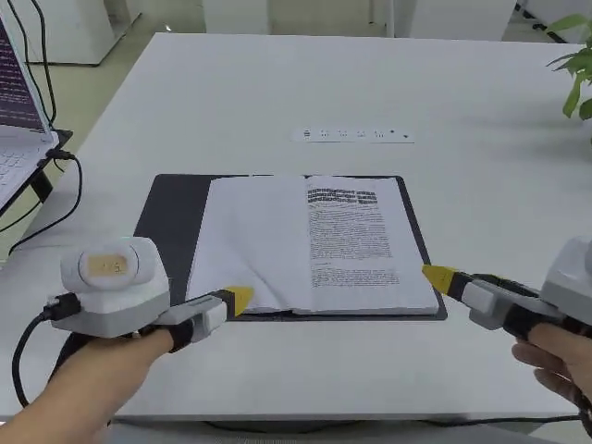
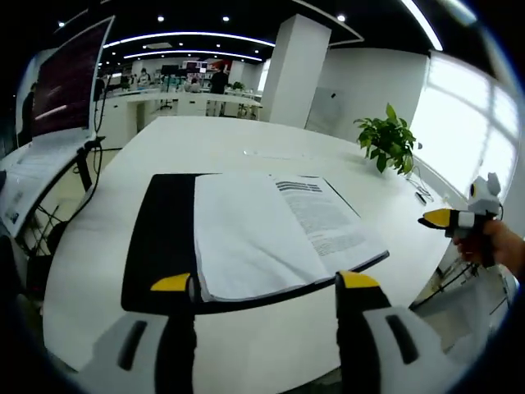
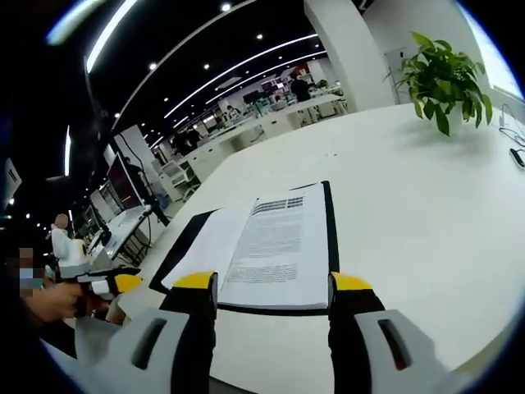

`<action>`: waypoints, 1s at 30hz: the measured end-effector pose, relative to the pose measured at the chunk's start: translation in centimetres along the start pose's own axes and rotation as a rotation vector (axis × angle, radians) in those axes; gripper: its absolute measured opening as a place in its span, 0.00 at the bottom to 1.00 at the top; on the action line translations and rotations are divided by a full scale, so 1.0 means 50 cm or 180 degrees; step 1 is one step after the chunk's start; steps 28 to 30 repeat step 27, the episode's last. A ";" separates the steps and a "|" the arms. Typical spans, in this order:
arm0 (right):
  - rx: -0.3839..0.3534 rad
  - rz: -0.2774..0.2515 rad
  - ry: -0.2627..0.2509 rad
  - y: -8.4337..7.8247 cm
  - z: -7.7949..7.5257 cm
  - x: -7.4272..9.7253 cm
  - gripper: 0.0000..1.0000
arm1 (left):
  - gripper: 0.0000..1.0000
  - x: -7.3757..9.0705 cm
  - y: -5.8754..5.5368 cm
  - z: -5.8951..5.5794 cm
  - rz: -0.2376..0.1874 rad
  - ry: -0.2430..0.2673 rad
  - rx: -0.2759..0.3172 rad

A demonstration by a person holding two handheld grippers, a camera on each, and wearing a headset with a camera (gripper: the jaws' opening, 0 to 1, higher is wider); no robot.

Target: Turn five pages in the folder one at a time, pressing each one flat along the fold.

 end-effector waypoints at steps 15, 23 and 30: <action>0.0662 -0.0154 0.0371 -0.022 0.033 0.022 1.00 | 0.99 0.077 0.005 0.003 -0.0125 0.0170 -0.0110; 0.0634 -0.0237 0.0407 -0.024 0.034 0.044 1.00 | 0.99 0.119 0.019 0.004 -0.0117 0.0128 -0.0210; 0.0631 -0.0268 0.0379 -0.024 0.033 0.053 1.00 | 0.99 0.133 0.021 0.003 -0.0054 0.0112 -0.0474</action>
Point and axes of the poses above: the centre of the closed fingertips' face, and the gripper's own axes: x roughly backward along the fingers, z roughly to its left, y roughly out of its top, the point moved 7 cm from there along x, roughly backward along the fingers, and after that the axes turned 9 degrees about -y, right-handed, at the moved point
